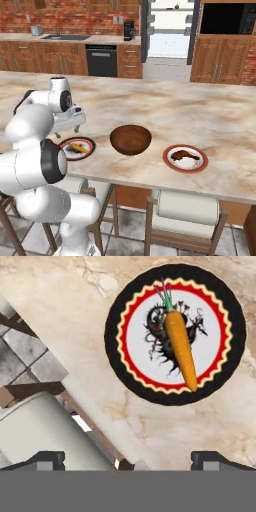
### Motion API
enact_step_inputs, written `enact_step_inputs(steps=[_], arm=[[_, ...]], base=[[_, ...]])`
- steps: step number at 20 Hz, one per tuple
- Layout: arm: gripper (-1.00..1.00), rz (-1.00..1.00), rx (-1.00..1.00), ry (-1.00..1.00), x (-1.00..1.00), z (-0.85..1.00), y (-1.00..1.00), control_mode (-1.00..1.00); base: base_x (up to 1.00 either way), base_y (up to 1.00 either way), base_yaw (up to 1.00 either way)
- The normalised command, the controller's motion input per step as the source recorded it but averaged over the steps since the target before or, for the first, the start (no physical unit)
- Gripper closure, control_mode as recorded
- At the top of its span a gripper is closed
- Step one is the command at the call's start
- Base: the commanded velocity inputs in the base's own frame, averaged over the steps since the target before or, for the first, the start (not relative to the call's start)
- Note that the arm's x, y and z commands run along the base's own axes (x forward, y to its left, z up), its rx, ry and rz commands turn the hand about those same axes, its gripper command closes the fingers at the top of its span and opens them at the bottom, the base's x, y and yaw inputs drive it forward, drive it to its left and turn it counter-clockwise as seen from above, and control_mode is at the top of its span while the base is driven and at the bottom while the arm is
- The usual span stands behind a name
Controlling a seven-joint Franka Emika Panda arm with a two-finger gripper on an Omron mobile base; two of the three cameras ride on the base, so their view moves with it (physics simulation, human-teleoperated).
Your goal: Pick the chicken drumstick and carrot from their plates and place them in the bowl. Then put the bowl in the fridge.
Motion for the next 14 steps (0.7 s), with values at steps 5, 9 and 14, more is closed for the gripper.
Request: enact_step_inputs(steps=[5,9,14], arm=[[-1.00,0.07,0.00,-0.04,0.15,-0.61,0.15,-1.00],[-1.00,0.00,-0.02,-0.15,0.15,-0.53,0.04,-1.00],[-1.00,-0.02,0.00,-0.09,0.24,-0.47,0.00,-1.00]], base=[[0.00,0.00,0.00],[0.00,0.00,0.00],[0.00,0.00,0.00]])
